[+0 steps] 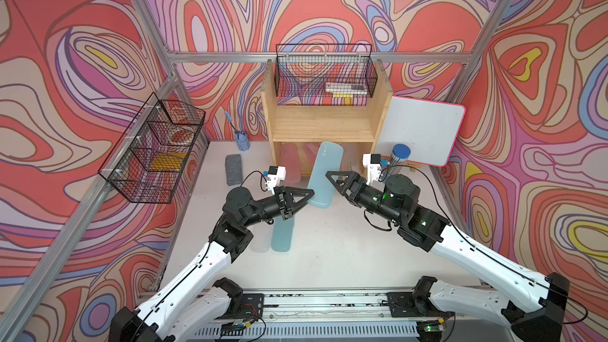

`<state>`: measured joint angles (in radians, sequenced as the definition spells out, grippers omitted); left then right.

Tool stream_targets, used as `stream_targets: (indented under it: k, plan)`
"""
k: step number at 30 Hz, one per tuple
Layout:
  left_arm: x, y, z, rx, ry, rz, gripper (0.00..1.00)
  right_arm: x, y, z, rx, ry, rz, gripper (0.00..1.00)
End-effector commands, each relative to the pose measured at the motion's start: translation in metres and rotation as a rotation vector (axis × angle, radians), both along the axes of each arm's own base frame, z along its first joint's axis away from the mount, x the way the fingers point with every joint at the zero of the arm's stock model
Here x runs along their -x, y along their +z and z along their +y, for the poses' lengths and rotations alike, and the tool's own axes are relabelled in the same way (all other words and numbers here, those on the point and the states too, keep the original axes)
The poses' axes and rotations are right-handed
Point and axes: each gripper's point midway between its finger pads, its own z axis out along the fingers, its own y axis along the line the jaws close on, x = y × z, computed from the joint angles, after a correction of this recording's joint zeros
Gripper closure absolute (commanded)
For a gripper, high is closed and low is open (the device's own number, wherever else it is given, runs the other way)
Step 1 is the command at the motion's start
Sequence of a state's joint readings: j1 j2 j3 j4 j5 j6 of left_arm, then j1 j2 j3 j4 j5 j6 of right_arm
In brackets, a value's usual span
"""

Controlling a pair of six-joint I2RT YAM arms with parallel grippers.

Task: Remove the pencil cases from the shelf
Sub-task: Pick up the pencil case from the shelf.

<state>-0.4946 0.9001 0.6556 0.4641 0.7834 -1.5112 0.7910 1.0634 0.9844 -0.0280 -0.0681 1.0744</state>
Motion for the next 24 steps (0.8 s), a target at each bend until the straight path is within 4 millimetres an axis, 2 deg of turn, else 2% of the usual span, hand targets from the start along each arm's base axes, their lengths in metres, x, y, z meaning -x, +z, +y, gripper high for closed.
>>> stream_targets:
  k: [1,6,12,17,20,21,22,24]
  plan:
    - [0.016,0.032,0.007,0.093,-0.030,-0.127,1.00,0.001,0.023,0.003,-0.081,0.028,-0.027,0.25]
    - [0.020,0.036,0.008,0.132,-0.045,-0.147,1.00,0.001,0.026,0.005,-0.123,0.047,-0.032,0.40]
    - [0.023,0.038,0.006,0.142,-0.075,-0.155,1.00,0.000,0.028,0.015,-0.147,0.090,-0.030,0.50]
    - [0.024,0.037,0.006,0.141,-0.077,-0.153,1.00,-0.003,0.030,0.020,-0.170,0.106,-0.030,0.69]
    - [0.022,0.034,0.006,0.135,-0.068,-0.145,1.00,-0.004,0.028,0.021,-0.171,0.109,-0.021,0.72]
    - [0.021,0.033,0.007,0.132,-0.063,-0.142,0.95,-0.004,0.028,0.022,-0.170,0.110,-0.021,0.74]
    - [0.020,0.030,0.006,0.125,-0.061,-0.136,0.84,-0.004,0.027,0.022,-0.168,0.110,-0.019,0.75]
    - [0.018,0.026,0.006,0.107,-0.049,-0.121,0.52,-0.004,0.025,0.022,-0.161,0.112,-0.013,0.75]
